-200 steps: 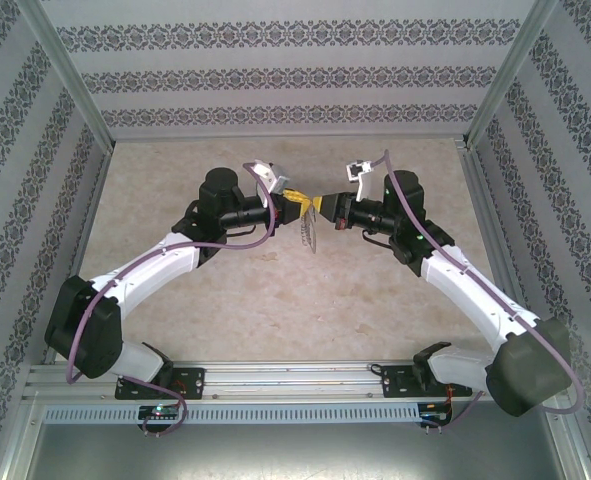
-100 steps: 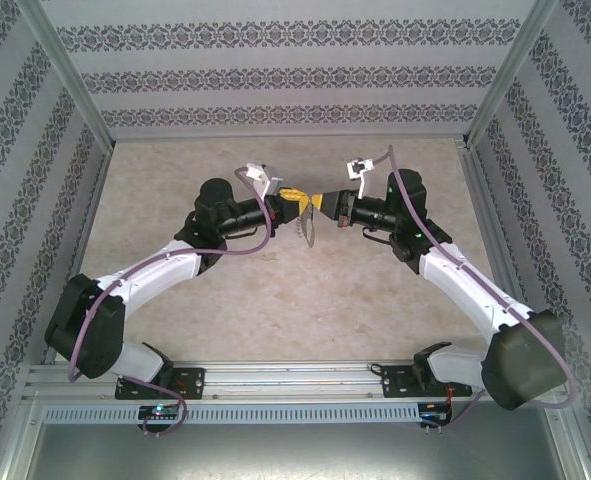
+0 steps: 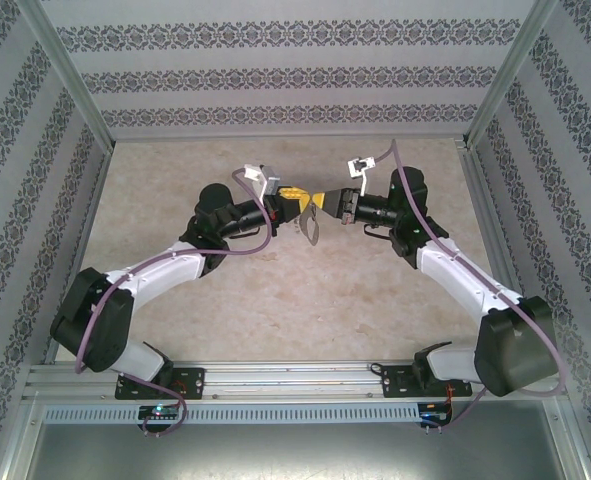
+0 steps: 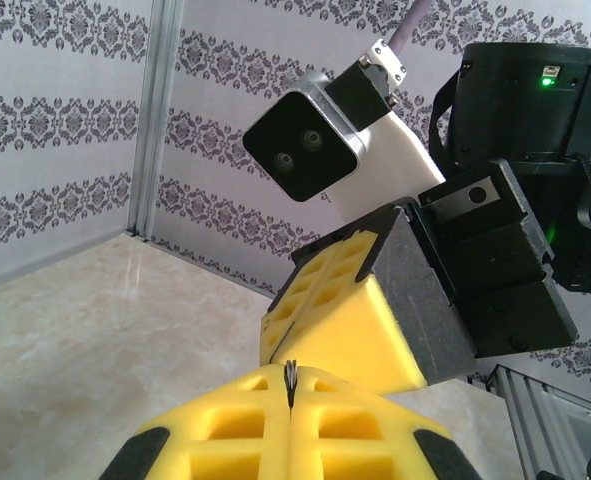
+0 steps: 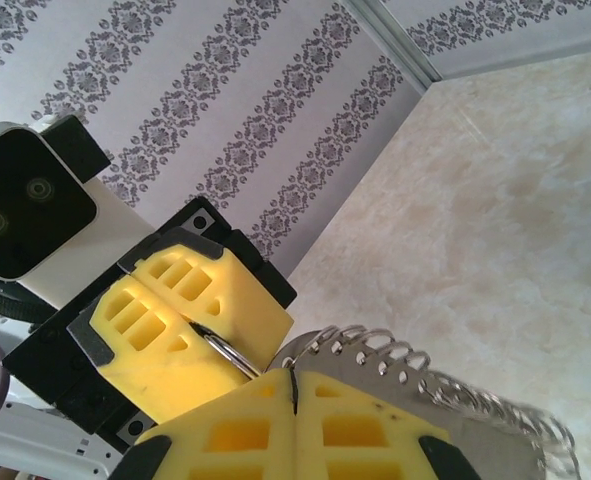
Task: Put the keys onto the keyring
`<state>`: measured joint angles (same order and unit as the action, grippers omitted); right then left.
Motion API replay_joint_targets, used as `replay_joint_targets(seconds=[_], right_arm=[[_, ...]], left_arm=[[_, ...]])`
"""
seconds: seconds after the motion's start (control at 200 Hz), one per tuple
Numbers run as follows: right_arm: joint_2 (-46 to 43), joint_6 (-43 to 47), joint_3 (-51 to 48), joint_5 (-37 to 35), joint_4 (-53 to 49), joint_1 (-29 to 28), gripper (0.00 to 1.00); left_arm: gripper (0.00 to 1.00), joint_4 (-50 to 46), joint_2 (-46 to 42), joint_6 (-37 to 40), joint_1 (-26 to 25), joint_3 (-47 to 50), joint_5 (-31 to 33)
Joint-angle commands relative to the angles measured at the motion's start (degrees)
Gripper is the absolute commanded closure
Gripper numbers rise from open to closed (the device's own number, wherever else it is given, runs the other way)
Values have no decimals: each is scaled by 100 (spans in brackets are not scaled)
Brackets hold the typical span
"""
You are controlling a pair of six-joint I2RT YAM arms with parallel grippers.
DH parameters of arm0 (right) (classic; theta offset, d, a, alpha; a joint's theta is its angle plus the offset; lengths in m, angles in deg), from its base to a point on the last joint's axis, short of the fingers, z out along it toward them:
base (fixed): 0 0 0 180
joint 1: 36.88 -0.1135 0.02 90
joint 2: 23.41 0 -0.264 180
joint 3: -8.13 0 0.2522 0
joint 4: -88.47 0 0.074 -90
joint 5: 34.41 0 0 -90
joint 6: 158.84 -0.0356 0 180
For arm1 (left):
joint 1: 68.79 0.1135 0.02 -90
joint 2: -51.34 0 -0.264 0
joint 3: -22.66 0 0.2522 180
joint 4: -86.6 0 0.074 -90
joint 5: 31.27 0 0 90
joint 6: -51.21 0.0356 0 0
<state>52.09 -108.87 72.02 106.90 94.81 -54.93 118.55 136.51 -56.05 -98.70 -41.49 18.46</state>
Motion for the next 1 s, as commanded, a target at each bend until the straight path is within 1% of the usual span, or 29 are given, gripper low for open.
replay_joint_targets(seconds=[0.0,0.09,0.31,0.485,0.585,0.67,0.774,0.844,0.924,0.994], right_arm=[[297,-78,-104,100,-232,-88,100],[429,83,24,130,-421,-235,100],[275,-34,-117,180,-278,144,100],[254,-118,-164,184,-121,162,100],[201,-93,-183,158,-112,177,100],[70,-92,-231,39,-138,321,100],[-259,-113,-368,-132,5,668,100],[-557,-15,-424,-251,26,871,91],[-838,183,-388,-279,12,996,78],[-961,374,-284,-179,26,1026,76]], left_arm=[[100,1682,10,-286,18,-136,-25],[100,1865,133,-402,20,-168,-45],[100,1785,161,-388,13,-190,-72],[100,2117,313,-567,20,-173,-76],[100,2143,347,-615,20,-201,-137],[100,2112,352,-612,22,-207,-217],[100,1953,340,-646,55,-280,-403],[100,1954,369,-794,99,-328,-620],[100,2048,467,-1055,171,-417,-926],[100,2192,591,-1298,229,-497,-1185]])
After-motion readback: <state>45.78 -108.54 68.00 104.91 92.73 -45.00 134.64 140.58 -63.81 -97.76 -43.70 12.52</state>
